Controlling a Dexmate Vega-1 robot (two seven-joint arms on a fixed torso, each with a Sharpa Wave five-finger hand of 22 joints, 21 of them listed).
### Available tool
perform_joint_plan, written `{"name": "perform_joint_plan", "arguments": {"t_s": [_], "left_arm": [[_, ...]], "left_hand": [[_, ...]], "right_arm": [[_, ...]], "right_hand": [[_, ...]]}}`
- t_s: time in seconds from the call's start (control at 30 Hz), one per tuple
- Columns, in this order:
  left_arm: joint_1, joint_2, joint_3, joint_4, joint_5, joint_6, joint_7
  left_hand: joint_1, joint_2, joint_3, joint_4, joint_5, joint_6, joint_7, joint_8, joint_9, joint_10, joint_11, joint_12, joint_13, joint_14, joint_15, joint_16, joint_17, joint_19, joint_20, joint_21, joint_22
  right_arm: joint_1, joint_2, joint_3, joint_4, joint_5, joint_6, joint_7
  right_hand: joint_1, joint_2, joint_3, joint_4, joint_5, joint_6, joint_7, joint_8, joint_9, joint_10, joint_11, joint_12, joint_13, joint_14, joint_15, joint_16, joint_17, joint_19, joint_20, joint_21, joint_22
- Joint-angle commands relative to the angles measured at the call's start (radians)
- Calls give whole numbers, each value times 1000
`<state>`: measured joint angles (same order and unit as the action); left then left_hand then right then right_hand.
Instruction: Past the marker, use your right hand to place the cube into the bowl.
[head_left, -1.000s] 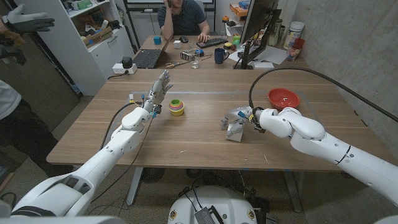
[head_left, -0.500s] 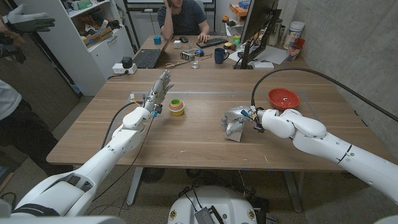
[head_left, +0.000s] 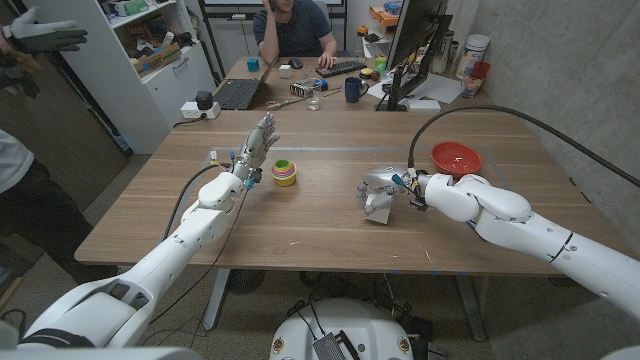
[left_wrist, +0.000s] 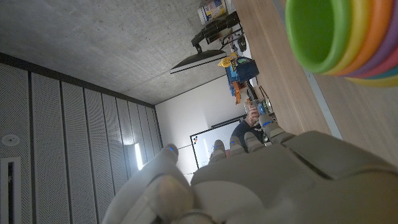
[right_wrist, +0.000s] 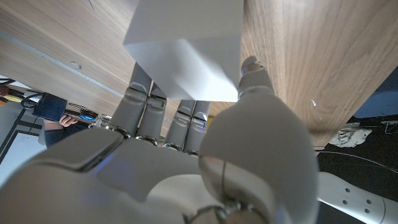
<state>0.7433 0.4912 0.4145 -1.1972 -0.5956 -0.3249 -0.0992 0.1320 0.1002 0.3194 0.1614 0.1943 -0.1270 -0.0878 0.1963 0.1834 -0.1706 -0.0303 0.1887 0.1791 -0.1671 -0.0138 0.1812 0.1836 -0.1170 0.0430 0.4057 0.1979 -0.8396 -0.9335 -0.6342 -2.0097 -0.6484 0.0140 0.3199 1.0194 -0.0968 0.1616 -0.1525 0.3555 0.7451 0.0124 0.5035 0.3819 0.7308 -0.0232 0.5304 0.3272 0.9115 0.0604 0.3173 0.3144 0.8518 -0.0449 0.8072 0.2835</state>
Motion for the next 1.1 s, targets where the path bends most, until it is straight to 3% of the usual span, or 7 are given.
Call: {"name": "perform_joint_plan", "arguments": {"t_s": [0.03, 0.43, 1.1], "left_arm": [[6, 3, -3, -8, 1, -2, 4], [0, -1, -2, 0, 0, -2, 4], [-8, -1, 1, 7, 20, -15, 14]], "left_hand": [[-4, -1, -4, -2, 5, -8, -2, -2, 5, -13, 5, 6, 3, -50, 7, 6, 6, -10, 2, -1, 1], [-6, -1, -6, -2, 5, -7, -3, -1, 5, -13, 6, 6, 3, -50, 7, 6, 6, -10, 2, -2, 1], [-9, -1, -9, -2, 6, -7, -2, -1, 5, -13, 6, 7, 3, -50, 7, 6, 5, -11, 3, -2, 1]], "right_arm": [[-3, -17, 22, -28, -2, 4, -15], [13, -16, 38, -39, -4, 21, -16], [82, 27, 23, -2, -31, 52, -17]], "right_hand": [[257, 243, 0, 7, 1, 10, 0, 13, 6, 10, 2, 10, 4, 194, -289, -2, 4, 53, -183, 10, 6], [257, 241, -10, 17, -6, 15, 3, 20, 16, 14, -2, 15, 12, 198, -287, -7, 9, 41, -182, 24, 9], [265, 248, -17, 28, -12, 20, 2, 29, 30, 25, 3, 24, 23, 204, -286, -13, 18, 32, -185, 45, 11]]}}
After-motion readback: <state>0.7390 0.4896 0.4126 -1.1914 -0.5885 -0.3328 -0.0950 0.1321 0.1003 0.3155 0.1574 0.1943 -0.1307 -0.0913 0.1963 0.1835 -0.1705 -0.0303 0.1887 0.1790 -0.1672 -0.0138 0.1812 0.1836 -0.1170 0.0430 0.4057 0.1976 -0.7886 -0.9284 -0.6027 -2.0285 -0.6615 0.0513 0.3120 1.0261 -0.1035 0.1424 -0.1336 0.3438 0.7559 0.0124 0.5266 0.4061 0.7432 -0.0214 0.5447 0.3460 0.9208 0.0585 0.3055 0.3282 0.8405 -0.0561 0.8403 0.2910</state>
